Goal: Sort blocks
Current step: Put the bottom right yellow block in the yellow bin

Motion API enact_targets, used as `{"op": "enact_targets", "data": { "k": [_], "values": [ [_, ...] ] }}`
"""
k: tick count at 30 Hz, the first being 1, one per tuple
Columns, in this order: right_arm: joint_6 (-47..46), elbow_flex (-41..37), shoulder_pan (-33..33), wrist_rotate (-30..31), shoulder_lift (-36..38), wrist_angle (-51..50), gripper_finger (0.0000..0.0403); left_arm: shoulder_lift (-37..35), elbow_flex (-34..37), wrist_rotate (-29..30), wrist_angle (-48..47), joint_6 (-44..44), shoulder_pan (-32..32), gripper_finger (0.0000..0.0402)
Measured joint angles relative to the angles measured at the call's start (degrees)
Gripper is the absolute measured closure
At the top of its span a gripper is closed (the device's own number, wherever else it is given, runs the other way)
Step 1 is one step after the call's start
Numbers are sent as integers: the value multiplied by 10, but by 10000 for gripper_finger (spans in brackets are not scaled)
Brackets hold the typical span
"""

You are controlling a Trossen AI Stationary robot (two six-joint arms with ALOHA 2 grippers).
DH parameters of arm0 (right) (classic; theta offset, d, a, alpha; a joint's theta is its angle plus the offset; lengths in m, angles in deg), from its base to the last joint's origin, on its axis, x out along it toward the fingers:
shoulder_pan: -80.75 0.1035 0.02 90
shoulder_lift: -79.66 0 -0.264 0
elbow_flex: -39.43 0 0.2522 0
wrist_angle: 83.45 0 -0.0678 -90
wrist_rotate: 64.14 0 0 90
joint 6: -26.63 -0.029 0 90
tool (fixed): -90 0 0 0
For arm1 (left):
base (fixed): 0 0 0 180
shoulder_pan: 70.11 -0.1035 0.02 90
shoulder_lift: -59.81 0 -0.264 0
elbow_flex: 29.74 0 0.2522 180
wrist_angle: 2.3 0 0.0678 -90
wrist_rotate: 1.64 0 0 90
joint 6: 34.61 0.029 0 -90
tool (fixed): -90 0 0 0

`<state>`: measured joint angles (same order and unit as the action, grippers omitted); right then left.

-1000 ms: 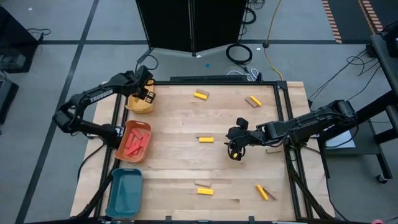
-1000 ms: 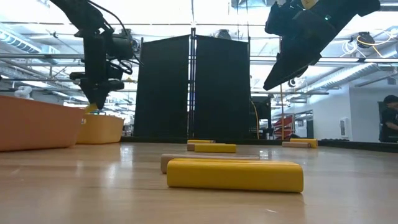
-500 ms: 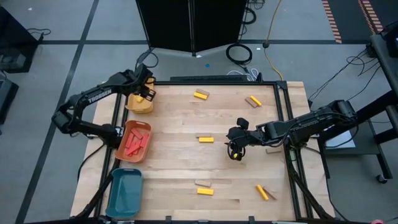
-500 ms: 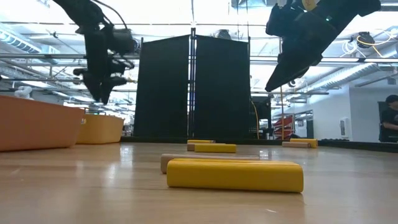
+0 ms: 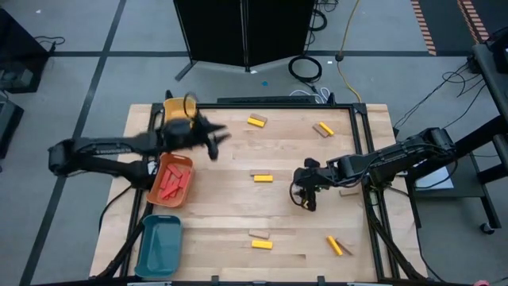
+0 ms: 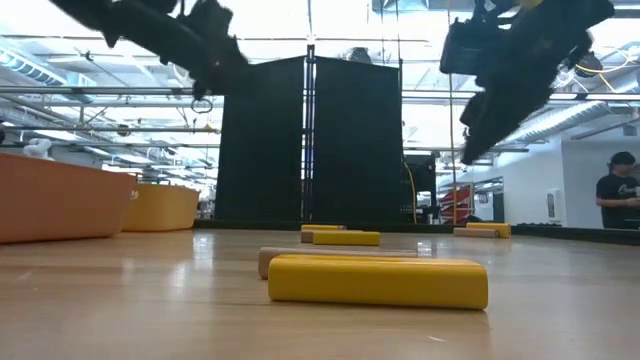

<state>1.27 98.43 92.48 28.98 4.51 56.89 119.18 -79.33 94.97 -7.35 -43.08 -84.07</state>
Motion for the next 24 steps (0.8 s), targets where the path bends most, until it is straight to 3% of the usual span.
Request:
{"op": "enact_targets", "data": {
  "k": [5, 9, 17, 24],
  "values": [
    [-143, 0, 0, -153, 0, -12, 243, 60, 92, -8, 324, 16, 103, 230],
    [-301, 0, 16, -280, 0, -49, 243, 113, 102, -9, 428, 80, 145, 230],
    [-560, 0, 100, -318, 0, -76, 243, 145, 102, -9, 461, 109, 152, 230],
    [-594, 0, 160, -235, -10, -98, 243, 145, 102, -9, 460, 119, 152, 230]
  ]
}}
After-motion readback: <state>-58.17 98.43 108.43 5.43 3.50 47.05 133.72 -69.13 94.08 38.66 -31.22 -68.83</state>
